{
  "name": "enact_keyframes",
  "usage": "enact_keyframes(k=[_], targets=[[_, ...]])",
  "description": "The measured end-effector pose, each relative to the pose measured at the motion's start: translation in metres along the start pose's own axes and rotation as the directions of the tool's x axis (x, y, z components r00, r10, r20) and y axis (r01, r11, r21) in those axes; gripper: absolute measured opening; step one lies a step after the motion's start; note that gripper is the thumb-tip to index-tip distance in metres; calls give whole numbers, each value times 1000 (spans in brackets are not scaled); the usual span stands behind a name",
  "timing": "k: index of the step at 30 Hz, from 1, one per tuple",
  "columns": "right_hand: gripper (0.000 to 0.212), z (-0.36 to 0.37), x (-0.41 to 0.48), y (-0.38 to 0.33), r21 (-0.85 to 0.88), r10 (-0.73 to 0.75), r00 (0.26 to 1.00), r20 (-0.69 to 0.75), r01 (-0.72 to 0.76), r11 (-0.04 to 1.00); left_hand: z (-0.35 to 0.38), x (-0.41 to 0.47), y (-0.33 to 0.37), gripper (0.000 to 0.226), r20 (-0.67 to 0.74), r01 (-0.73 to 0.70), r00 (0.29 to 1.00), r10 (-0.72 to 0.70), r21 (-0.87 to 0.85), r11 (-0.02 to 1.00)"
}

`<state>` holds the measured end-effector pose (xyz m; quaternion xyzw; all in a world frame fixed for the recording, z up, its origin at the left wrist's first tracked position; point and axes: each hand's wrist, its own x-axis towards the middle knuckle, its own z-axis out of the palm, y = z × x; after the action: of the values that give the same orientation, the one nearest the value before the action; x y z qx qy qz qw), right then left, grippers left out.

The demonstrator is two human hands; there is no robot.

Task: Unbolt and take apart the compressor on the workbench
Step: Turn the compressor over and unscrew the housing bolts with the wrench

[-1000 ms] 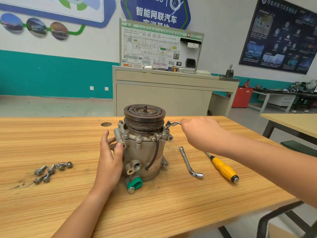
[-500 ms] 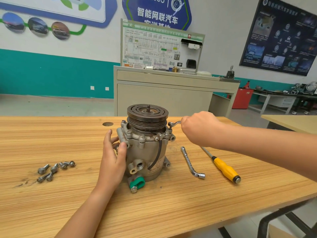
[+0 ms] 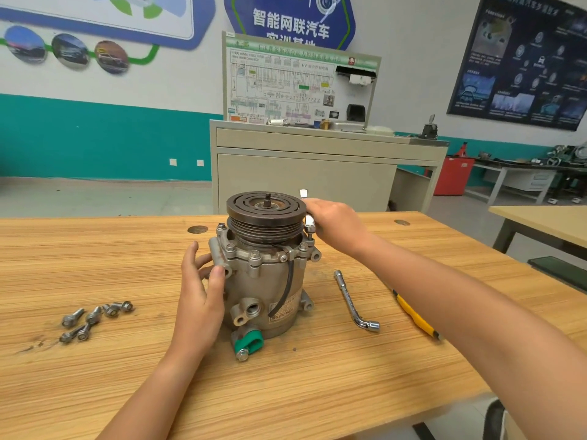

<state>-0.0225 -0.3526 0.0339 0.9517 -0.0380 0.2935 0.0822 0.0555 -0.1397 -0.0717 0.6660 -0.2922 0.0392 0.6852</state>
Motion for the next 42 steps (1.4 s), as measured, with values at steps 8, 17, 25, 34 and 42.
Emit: enact_keyframes(k=[8,17,25,34,42], targets=[[21,-5,-44,-11,636,587,721,-370,-264,725,-8,-5,20,73,-176,-186,962,206,124,975],[18,47,-99,-53,847,708,681,-187,-254,468,34,27,144,21,363,-838,545,756,262,478],[31,57,-112,-57,898,690,720,-81,-248,364,79,69,148,26,813,-816,578,-71,576,-43],[20,57,-114,-57,902,671,741,17,-301,309,36,90,205,15,658,-770,626,419,435,467],[22,58,-116,-58,900,647,763,6,-286,328,-125,38,96,17,98,-80,995,17,685,724]])
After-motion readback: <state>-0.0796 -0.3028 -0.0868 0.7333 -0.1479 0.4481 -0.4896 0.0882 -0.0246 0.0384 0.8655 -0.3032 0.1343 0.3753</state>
